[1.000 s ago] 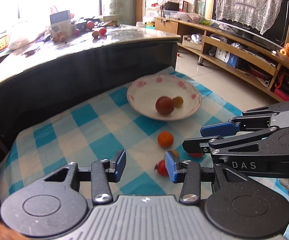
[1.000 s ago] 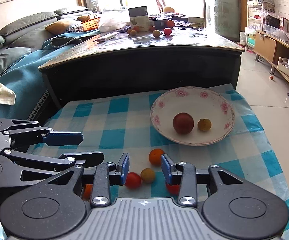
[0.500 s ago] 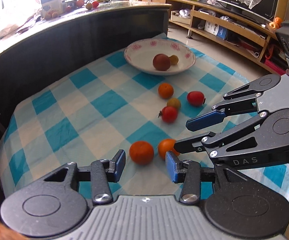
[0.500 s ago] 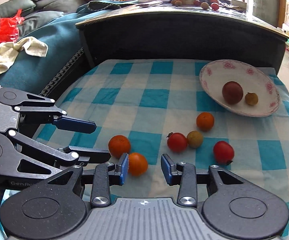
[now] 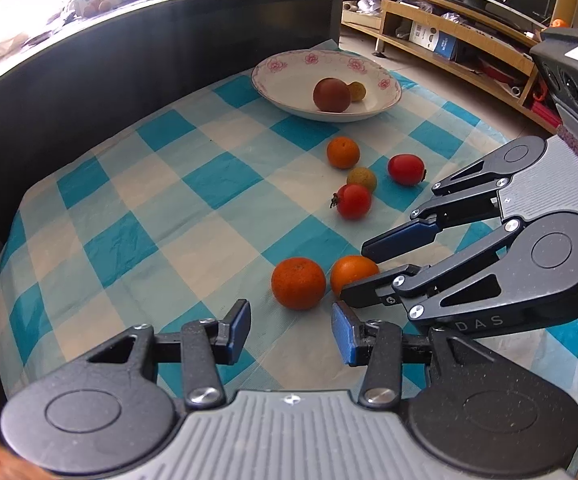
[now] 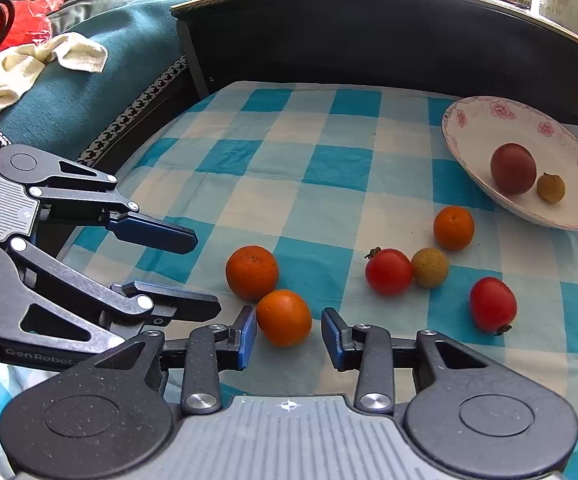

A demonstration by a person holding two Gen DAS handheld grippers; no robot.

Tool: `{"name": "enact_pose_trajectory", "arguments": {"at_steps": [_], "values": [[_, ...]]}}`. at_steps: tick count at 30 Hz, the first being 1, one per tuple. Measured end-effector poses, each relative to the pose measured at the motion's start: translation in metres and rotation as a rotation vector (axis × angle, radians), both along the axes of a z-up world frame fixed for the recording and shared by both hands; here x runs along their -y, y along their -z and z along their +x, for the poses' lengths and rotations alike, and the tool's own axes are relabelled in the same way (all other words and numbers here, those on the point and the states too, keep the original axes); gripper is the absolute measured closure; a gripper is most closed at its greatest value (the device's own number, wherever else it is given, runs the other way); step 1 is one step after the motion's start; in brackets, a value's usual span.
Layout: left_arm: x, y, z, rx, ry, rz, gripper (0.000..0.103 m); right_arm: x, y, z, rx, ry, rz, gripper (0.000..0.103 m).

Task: Organize fruits
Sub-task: 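Grasp a mandarin orange with the left tool while the right tool grasps another orange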

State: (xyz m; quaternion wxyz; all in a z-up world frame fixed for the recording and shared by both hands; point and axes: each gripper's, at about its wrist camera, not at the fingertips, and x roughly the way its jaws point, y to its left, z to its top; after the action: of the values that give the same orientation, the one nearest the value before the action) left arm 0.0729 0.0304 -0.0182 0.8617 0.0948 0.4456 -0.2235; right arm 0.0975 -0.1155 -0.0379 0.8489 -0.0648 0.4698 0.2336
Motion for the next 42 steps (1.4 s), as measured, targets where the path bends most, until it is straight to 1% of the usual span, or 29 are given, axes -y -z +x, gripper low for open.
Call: {"name": "enact_pose_trajectory", "arguments": {"at_steps": [2, 11, 19, 22, 24, 27, 29, 30, 32, 35, 38, 40, 42], "values": [[-0.001, 0.002, 0.002, -0.006, -0.005, -0.005, 0.051, 0.000, 0.000, 0.002, -0.016, 0.000, 0.012, 0.079], [0.007, 0.009, 0.015, -0.021, -0.013, -0.026, 0.050, 0.018, -0.004, -0.004, -0.039, 0.057, 0.005, 0.079], [0.021, 0.021, 0.024, -0.030, -0.007, -0.007, 0.050, 0.034, -0.006, -0.005, -0.033, 0.104, 0.004, 0.079], [0.025, 0.022, 0.023, -0.012, 0.000, 0.007, 0.049, 0.037, -0.005, -0.004, -0.037, 0.114, -0.001, 0.078], [0.026, 0.023, 0.024, -0.009, -0.013, 0.000, 0.049, 0.038, -0.003, -0.004, -0.035, 0.117, -0.006, 0.078], [0.030, 0.022, 0.022, 0.000, -0.011, 0.029, 0.050, 0.038, -0.004, -0.005, -0.024, 0.114, -0.021, 0.078], [0.033, 0.022, 0.019, 0.018, -0.007, 0.052, 0.054, 0.038, -0.003, -0.006, -0.023, 0.108, -0.026, 0.078], [0.033, 0.021, 0.018, 0.025, -0.010, 0.055, 0.056, 0.038, -0.003, -0.006, -0.023, 0.105, -0.026, 0.078], [0.033, 0.017, 0.019, 0.026, -0.019, 0.039, 0.059, 0.039, -0.002, -0.006, -0.023, 0.104, -0.025, 0.078], [0.036, 0.014, 0.021, 0.023, -0.012, 0.031, 0.060, 0.039, -0.001, -0.005, -0.026, 0.101, -0.033, 0.078], [0.039, 0.016, 0.023, 0.020, -0.008, 0.055, 0.060, 0.041, 0.003, -0.005, -0.033, 0.108, -0.027, 0.077], [0.037, 0.021, 0.025, 0.004, -0.020, 0.064, 0.059, 0.040, 0.005, -0.006, -0.032, 0.103, -0.030, 0.077], [0.033, 0.022, 0.026, -0.001, -0.027, 0.046, 0.058, 0.039, 0.005, -0.005, -0.027, 0.106, -0.035, 0.077]]}}
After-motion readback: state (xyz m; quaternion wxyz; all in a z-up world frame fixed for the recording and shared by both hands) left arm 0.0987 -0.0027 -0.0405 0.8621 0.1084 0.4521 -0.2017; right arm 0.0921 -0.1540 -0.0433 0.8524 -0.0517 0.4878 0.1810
